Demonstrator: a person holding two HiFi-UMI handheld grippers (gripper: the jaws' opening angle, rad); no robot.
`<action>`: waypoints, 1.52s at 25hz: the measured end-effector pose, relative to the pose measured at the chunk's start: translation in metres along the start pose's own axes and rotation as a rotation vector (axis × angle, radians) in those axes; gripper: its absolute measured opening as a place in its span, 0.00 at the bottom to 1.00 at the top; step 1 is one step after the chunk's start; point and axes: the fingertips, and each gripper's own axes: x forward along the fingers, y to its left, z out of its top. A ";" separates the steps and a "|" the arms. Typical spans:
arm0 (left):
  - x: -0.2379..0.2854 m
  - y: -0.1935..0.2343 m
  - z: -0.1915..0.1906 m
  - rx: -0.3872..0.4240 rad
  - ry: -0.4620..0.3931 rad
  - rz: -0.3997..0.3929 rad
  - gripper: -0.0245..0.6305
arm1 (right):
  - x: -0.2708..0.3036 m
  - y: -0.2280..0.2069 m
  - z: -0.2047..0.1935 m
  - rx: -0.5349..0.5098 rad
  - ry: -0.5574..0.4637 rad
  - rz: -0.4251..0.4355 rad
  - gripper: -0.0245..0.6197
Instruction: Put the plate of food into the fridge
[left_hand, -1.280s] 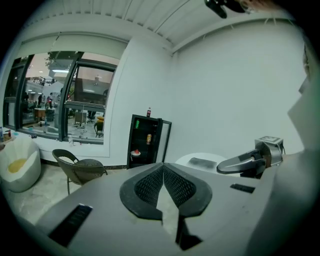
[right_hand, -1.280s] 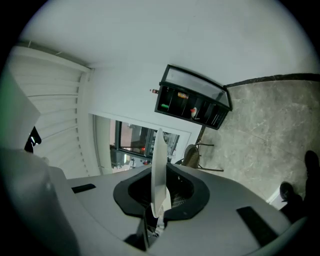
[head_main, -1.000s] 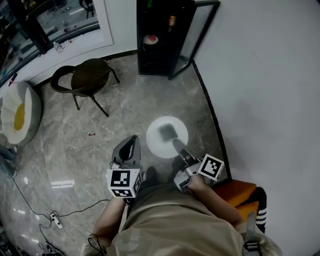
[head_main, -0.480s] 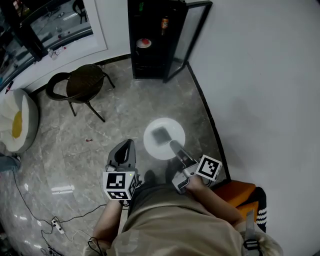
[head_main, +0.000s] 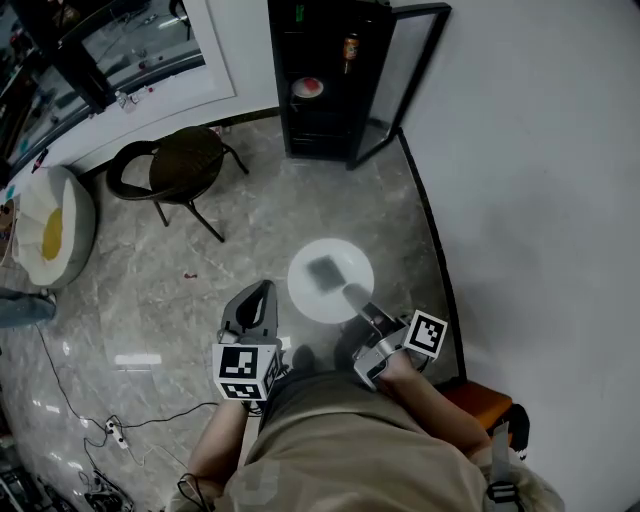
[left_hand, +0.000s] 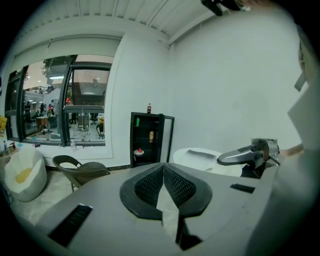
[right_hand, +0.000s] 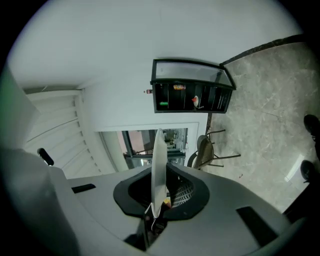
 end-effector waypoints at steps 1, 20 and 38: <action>0.004 -0.002 0.000 0.005 0.004 0.002 0.05 | 0.001 0.000 0.004 0.009 0.006 0.004 0.10; 0.104 -0.069 0.044 0.085 0.026 -0.068 0.05 | -0.021 0.001 0.126 0.032 -0.059 0.031 0.10; 0.138 -0.096 0.063 0.094 0.018 -0.045 0.05 | -0.031 0.002 0.175 -0.008 -0.041 0.044 0.10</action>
